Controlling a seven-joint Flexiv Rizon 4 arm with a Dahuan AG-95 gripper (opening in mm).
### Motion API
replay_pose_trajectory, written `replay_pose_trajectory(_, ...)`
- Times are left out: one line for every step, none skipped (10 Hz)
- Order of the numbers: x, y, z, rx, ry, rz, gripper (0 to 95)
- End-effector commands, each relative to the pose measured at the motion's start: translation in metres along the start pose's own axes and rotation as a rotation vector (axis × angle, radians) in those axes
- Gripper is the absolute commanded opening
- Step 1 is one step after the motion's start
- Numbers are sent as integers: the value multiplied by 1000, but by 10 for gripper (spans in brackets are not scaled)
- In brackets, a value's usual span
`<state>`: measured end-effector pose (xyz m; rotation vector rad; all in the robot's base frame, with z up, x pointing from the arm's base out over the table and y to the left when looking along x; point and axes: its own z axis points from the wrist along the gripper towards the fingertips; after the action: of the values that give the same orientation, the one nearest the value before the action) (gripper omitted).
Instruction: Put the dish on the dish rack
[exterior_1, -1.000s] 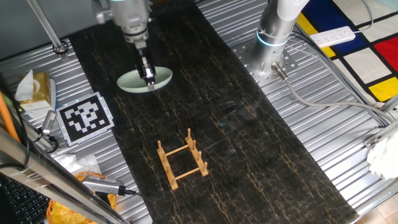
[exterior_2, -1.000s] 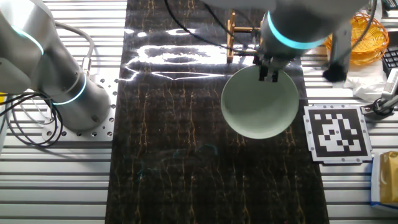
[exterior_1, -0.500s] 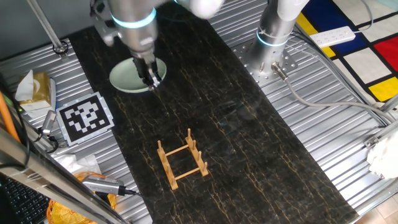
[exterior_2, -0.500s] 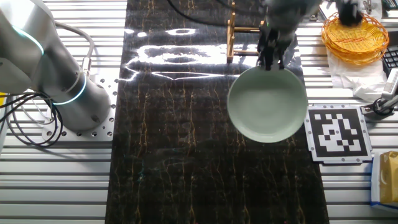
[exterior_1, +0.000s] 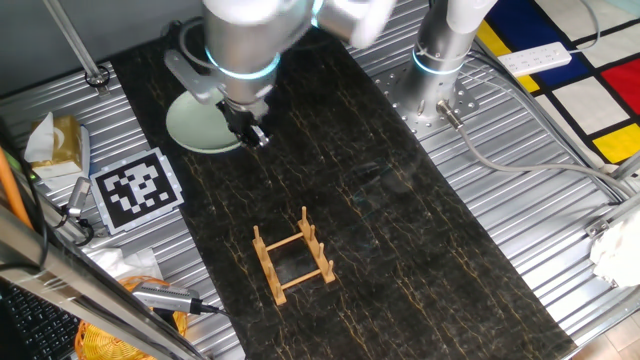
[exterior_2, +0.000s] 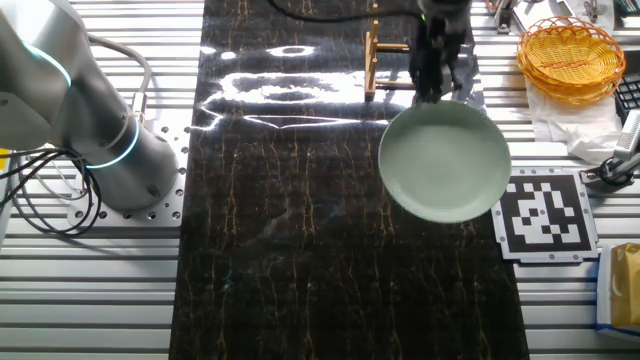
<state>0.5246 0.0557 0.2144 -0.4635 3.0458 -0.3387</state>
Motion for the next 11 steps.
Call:
replay_pose_trajectory(-19,11,-19,-199,-19,185,0)
replay_pose_trajectory(-26,17,-26,-219,-22,208,0)
replay_pose_trajectory(-38,27,-36,-229,-19,223,0)
replay_pose_trajectory(-46,35,-43,-255,-14,226,0)
replay_pose_trajectory(-53,45,-50,-291,-13,247,0)
replay_pose_trajectory(-55,51,-53,-323,-10,264,0)
replay_pose_trajectory(-57,59,-58,-415,-13,282,0)
replay_pose_trajectory(-56,61,-61,-464,-22,279,0)
replay_pose_trajectory(-54,61,-64,-518,-28,288,0)
replay_pose_trajectory(-53,63,-69,-586,-36,300,0)
replay_pose_trajectory(-53,64,-70,-597,-38,302,0)
